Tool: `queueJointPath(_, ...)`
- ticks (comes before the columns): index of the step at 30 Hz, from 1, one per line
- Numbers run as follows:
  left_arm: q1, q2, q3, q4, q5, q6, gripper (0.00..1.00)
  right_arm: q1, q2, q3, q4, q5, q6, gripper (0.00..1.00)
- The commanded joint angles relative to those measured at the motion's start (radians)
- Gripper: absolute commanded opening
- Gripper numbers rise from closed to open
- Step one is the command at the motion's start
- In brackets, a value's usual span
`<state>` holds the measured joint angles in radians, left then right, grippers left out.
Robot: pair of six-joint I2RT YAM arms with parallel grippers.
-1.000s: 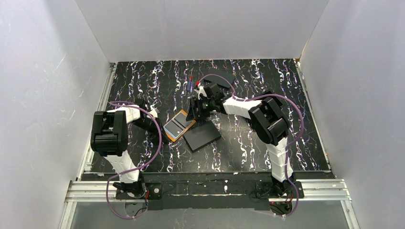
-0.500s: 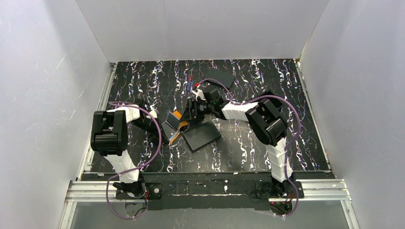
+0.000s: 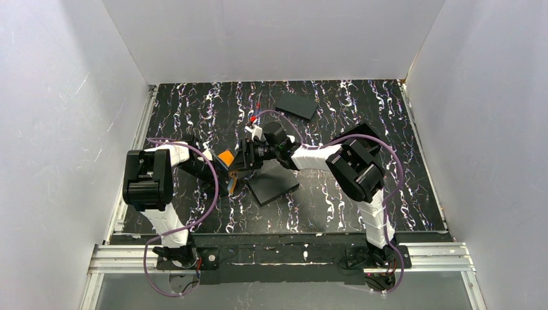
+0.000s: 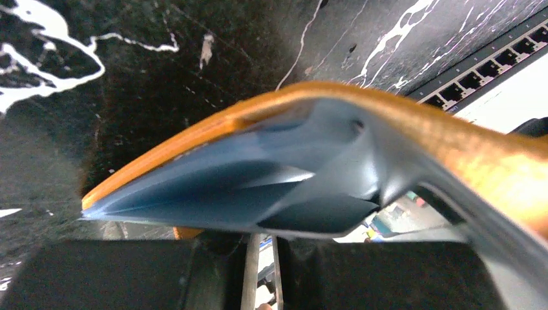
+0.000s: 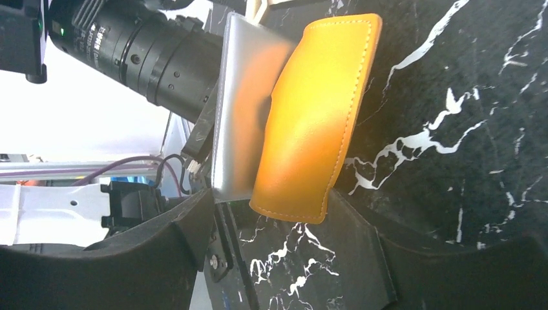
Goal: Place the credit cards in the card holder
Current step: Close the card holder at the center of the board.
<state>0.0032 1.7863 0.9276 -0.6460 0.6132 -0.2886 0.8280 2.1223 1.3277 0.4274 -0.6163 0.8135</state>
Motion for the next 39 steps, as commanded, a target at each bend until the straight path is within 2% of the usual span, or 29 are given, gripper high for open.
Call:
queueJointPath(1,-0.008,-0.022,0.007,0.028,-0.024,0.007,0.09,0.044,-0.094,-0.025,0.051,-0.035,0.002,0.72)
queueJointPath(4,-0.008,-0.021,0.007,0.028,-0.024,0.008,0.09,0.045,-0.131,-0.054,0.053,-0.007,-0.033,0.73)
queueJointPath(12,-0.009,-0.017,0.009,0.028,-0.024,0.008,0.09,0.061,-0.118,-0.078,0.289,-0.055,0.040,0.74)
queueJointPath(14,-0.009,-0.020,0.007,0.028,-0.027,0.007,0.09,0.065,-0.107,-0.077,0.300,-0.057,0.054,0.74)
queueJointPath(18,-0.009,-0.034,-0.001,0.025,-0.034,0.011,0.09,0.017,-0.144,-0.120,0.229,-0.027,0.017,0.74)
queueJointPath(20,-0.009,-0.039,-0.004,0.025,-0.037,0.009,0.09,-0.022,-0.168,-0.127,0.124,0.006,-0.025,0.74)
queueJointPath(23,-0.009,-0.034,-0.001,0.025,-0.034,0.009,0.09,-0.046,-0.208,-0.105,-0.136,0.185,-0.071,0.75)
queueJointPath(24,-0.009,-0.031,0.002,0.025,-0.030,0.009,0.09,-0.045,-0.222,-0.130,-0.156,0.236,-0.046,0.76)
queueJointPath(29,-0.009,-0.022,0.007,0.028,-0.026,0.008,0.09,-0.045,-0.238,-0.280,0.030,0.348,0.143,0.77)
queueJointPath(39,-0.009,-0.033,0.004,0.031,-0.015,0.009,0.09,-0.056,-0.070,-0.212,0.190,0.300,0.248,0.77)
